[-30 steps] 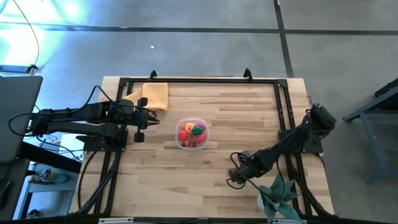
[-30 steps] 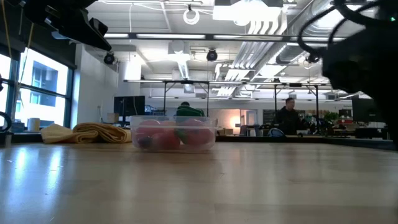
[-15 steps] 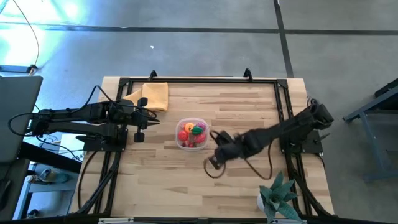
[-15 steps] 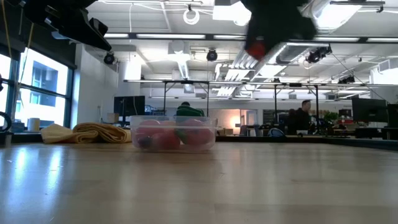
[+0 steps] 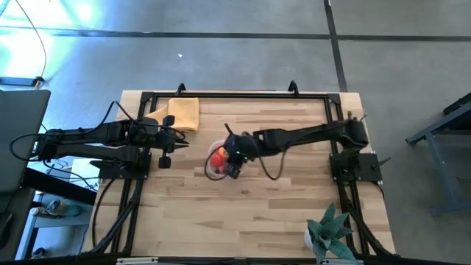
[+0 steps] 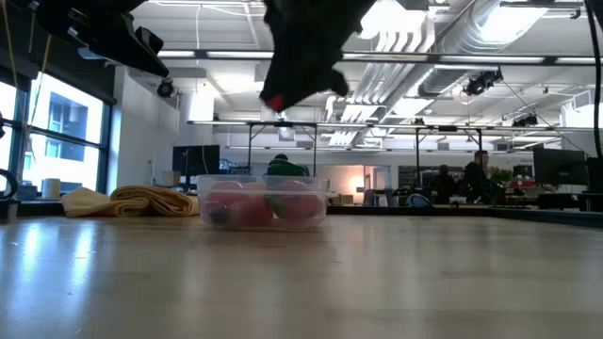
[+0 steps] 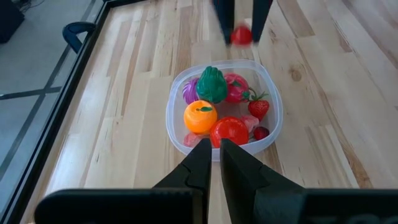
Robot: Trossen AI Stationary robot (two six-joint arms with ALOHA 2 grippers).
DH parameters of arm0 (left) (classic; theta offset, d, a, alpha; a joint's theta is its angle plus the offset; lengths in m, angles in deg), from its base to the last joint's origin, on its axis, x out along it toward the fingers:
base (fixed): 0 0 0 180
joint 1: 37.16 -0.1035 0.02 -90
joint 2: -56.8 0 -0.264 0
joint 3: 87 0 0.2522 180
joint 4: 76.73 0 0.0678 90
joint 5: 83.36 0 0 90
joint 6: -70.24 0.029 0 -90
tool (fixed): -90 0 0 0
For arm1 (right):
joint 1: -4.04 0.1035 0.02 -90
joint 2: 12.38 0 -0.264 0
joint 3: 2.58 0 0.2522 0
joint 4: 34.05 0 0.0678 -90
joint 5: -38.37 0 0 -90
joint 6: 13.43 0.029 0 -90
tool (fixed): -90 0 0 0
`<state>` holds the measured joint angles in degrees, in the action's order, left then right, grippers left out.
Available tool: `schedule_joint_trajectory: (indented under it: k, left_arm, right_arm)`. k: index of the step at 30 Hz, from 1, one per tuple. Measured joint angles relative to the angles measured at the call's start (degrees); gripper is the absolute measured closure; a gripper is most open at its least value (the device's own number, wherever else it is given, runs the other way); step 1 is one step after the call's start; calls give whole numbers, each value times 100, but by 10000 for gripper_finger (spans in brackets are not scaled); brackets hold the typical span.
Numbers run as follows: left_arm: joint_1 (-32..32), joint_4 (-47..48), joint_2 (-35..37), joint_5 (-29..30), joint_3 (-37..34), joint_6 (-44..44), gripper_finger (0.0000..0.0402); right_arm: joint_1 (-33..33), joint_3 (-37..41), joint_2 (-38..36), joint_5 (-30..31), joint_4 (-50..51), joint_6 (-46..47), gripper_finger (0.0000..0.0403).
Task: Pick and placing Produce into tupperware
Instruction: Put the cherry into the transparent bin
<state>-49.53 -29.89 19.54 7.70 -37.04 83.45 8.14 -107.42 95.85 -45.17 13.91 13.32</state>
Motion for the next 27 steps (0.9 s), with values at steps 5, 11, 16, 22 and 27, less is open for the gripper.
schedule_joint_trajectory:
  k: [5,11,16,22,27]
  left_arm:
    - [-1,-1,1,-1,1,1,378]
    - [1,0,1,0,0,1,378]
    - [0,0,1,0,0,-1,378]
    - [-1,0,1,-2,0,-1,378]
    - [0,0,1,0,0,0,378]
  right_arm:
    - [-239,-199,662,-506,-278,-611,297]
    - [-299,-377,1237,-608,-278,-1192,297]
    - [-258,-413,1486,-608,-297,-1648,297]
    - [-245,-419,1608,-536,-265,-2151,297]
    - [-245,-421,1608,-408,-272,-2315,297]
